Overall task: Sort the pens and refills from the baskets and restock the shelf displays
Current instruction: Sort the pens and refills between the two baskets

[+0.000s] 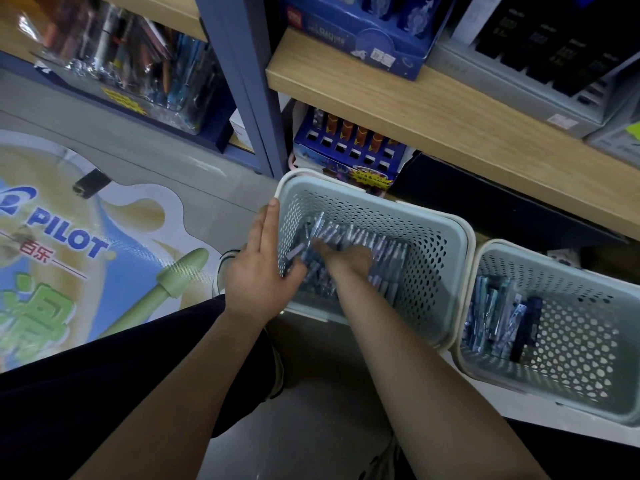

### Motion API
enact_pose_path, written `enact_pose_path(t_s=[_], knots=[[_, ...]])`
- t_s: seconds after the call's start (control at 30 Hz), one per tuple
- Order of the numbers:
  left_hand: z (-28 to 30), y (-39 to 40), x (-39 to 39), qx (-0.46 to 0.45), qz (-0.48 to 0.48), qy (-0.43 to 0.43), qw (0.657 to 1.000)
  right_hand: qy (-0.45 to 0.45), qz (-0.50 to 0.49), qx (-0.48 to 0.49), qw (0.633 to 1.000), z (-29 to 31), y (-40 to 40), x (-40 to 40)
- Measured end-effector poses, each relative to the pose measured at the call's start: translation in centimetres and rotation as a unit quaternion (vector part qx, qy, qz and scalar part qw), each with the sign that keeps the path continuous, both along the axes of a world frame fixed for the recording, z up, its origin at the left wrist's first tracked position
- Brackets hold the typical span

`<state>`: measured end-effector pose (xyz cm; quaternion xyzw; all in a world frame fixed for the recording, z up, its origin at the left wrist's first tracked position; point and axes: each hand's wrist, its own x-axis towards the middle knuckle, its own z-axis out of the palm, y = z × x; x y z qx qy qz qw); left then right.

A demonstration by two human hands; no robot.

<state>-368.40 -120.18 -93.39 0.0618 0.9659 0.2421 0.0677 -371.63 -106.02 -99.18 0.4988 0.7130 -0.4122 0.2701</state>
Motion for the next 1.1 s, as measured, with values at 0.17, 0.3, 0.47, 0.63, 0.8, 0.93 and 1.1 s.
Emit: enact_pose_path(t_s=[0.17,0.3,0.47,0.63,0.8,0.93,1.1], knots=[[-0.1,0.0,0.0,0.001,-0.001,0.011,1.0,-0.06,0.073,0.032,0.995,0.3,-1.2,-1.4],[0.1,0.1,-0.1,0.004,0.004,0.011,1.0,-0.055,0.095,0.056,0.992,0.0,-1.5,-1.4],[0.1,0.1,-0.1,0.004,0.002,0.011,1.0,-0.01,0.057,0.013,0.998,-0.4,0.1,-0.9],[0.1,0.1,0.0,0.004,-0.003,0.008,1.0,0.015,0.031,-0.016,0.999,0.1,2.4,-0.2],[0.1,0.1,0.0,-0.019,-0.008,0.005,1.0,0.047,0.012,-0.046,0.998,0.9,4.8,0.9],[0.1,0.2,0.2,-0.049,-0.012,0.005,0.999,0.08,-0.018,-0.056,0.995,1.1,6.9,2.0],[0.2,0.2,0.3,-0.048,-0.014,0.011,0.999,0.12,-0.008,-0.02,0.993,1.0,8.3,2.5]])
